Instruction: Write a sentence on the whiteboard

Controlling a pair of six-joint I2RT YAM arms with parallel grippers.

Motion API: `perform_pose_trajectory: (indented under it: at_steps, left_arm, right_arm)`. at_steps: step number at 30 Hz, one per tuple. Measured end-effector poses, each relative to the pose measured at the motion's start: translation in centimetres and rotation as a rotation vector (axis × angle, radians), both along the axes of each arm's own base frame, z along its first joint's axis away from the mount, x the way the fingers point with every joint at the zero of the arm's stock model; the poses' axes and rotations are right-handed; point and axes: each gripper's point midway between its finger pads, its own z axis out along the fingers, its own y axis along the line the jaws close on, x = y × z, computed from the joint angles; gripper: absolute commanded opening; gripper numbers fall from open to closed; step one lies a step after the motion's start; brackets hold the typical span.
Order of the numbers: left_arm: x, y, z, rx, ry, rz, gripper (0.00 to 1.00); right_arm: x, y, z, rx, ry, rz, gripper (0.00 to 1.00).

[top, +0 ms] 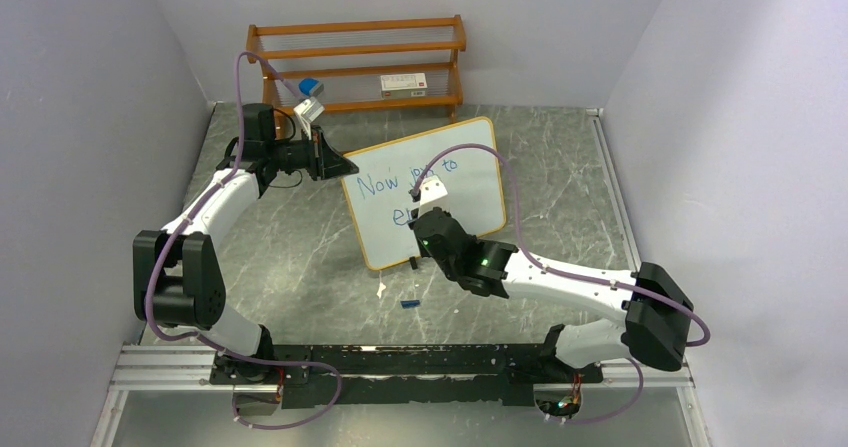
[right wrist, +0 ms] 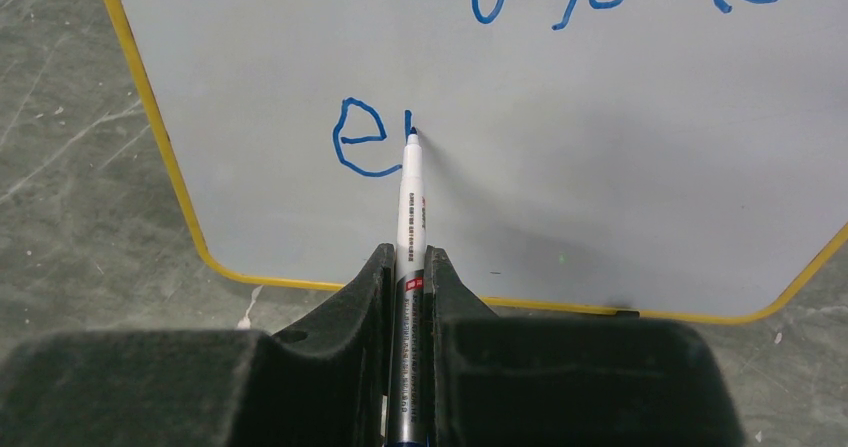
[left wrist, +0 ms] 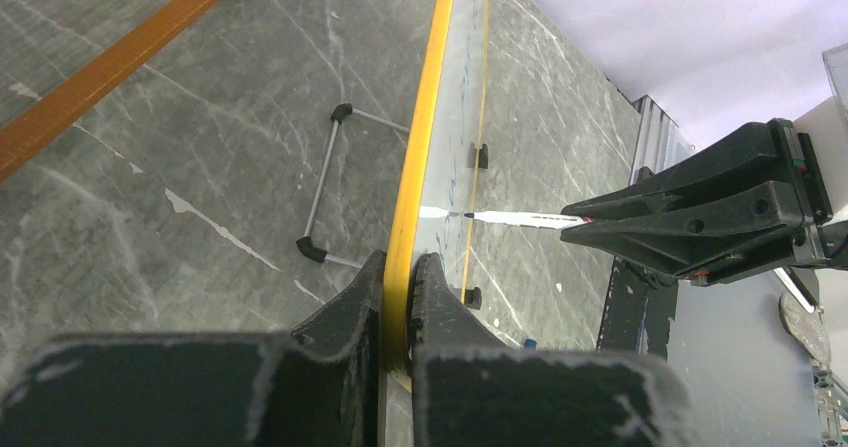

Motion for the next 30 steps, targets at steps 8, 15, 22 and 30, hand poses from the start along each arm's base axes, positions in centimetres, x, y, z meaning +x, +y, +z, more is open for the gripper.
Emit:
perform_pose_trajectory:
  at_steps: [8,15,22,30]
  left_arm:
    - [0.02,0.0,-0.03,0.0,0.0,0.0,0.05]
    - [0.03,0.01,-0.03,0.001,0.0,0.001,0.05]
    - [0.03,0.01,-0.03,0.001,0.0,0.001,0.05]
    - [0.02,0.0,-0.01,0.0,0.0,0.0,0.05]
  right_arm:
    - [0.02,0.13,-0.5,-0.011,0.007,0.003,0.0]
    - [0.08,0.12,-0.5,-0.011,0.005,0.0,0.0]
    - [0.14,0.1,-0.42,-0.015,-0.001,-0.001,0.0]
    - [0.42,-0.14,-0.11,-0.013,-0.016,-0.019,0.0]
